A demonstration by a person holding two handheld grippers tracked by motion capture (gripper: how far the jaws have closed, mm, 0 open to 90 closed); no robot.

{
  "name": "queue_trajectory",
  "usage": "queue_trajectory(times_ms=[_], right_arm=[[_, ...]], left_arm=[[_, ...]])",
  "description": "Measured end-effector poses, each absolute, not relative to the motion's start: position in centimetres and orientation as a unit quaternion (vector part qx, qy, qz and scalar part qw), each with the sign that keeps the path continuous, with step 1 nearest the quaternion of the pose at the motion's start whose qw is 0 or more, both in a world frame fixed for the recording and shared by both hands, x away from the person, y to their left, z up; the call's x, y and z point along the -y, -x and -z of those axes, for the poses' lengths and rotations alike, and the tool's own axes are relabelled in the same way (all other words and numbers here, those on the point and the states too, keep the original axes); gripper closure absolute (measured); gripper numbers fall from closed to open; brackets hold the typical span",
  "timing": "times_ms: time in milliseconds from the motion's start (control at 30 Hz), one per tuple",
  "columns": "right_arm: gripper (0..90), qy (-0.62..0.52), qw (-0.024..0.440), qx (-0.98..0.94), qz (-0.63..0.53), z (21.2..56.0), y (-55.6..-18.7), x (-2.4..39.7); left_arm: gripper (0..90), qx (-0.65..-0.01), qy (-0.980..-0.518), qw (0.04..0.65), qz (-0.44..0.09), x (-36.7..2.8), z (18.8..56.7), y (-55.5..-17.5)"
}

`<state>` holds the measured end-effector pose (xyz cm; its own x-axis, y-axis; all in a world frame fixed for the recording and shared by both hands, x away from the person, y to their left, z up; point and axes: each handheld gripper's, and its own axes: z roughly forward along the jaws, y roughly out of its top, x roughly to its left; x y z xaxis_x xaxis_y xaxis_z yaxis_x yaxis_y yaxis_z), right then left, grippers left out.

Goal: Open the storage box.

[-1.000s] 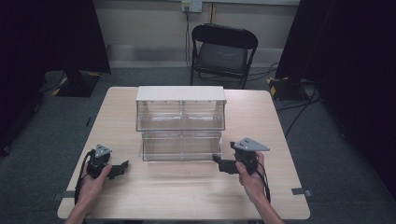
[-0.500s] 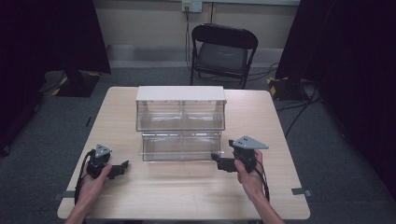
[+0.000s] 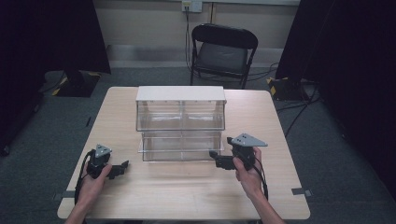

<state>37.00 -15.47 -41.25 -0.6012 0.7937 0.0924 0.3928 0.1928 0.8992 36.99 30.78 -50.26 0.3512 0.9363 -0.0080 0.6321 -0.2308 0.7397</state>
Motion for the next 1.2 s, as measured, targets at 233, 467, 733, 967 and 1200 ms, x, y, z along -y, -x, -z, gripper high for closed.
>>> queue_trajectory(times_ms=[233, 467, 733, 967, 1200], right_arm=[[14.0, -0.394, 0.203, -0.743, -0.501, 40.9, -37.2, 15.3], [14.0, -0.390, 0.205, -0.746, -0.500, 40.5, -37.3, 15.2], [13.9, -0.386, 0.206, -0.744, -0.505, 39.9, -37.3, 15.0], [13.9, -0.384, 0.205, -0.742, -0.510, 39.5, -37.5, 14.8], [13.9, -0.385, 0.199, -0.736, -0.519, 39.3, -37.9, 14.7]], left_arm=[[12.8, -0.522, -0.751, 0.334, -0.227, -30.8, 50.3, -37.0], [12.9, -0.522, -0.751, 0.334, -0.227, -30.8, 50.3, -37.0], [12.8, -0.522, -0.751, 0.335, -0.227, -30.8, 50.3, -37.0], [12.8, -0.522, -0.751, 0.335, -0.228, -30.8, 50.3, -37.0], [12.8, -0.523, -0.750, 0.334, -0.228, -30.8, 50.3, -37.0]])
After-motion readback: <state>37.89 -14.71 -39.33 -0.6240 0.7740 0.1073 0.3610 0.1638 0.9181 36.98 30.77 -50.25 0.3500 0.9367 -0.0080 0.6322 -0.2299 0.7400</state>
